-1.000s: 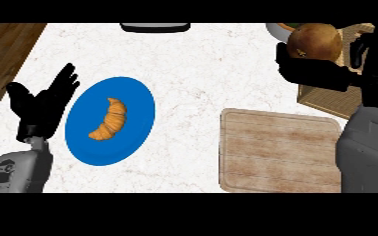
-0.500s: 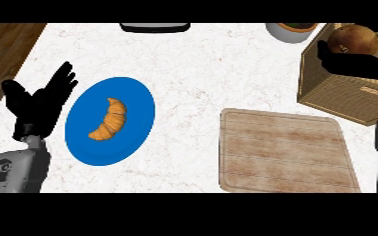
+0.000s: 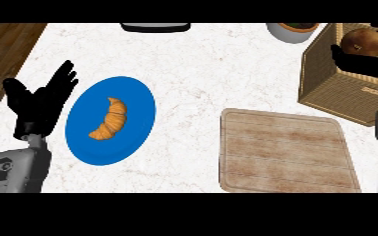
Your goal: Pick the pear from the cutting board and place it in the basket
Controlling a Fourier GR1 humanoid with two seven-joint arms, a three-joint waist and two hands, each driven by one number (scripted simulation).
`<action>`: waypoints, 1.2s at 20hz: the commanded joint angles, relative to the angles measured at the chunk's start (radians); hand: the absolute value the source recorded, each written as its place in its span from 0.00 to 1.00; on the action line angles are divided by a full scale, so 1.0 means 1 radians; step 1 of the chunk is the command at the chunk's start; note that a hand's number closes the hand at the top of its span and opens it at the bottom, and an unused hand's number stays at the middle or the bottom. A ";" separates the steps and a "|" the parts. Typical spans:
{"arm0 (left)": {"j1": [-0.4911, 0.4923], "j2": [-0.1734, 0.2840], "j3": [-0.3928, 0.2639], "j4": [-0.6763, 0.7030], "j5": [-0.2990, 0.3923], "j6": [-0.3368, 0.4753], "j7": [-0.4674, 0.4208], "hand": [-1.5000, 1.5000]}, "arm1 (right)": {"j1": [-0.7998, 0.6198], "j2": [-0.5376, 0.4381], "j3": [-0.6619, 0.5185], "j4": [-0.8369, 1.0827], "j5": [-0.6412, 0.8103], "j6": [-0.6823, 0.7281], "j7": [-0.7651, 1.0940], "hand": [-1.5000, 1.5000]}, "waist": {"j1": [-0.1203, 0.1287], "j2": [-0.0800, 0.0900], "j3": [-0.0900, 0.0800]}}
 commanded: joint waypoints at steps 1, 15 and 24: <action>0.029 -0.008 -0.009 -0.009 -0.012 -0.006 -0.033 0.50 | -0.033 -0.012 -0.069 0.164 -0.047 -0.073 -0.046 0.00 | 0.004 0.000 0.000; 0.040 -0.011 0.007 -0.013 -0.011 -0.004 -0.016 0.50 | -0.072 -0.099 -0.243 0.290 -0.324 -0.140 -0.265 0.00 | -0.007 -0.002 0.001; 0.020 -0.014 0.011 -0.017 -0.013 0.010 0.003 0.50 | 0.059 -0.267 -0.511 0.287 -0.638 0.057 -0.273 0.00 | -0.018 -0.004 0.001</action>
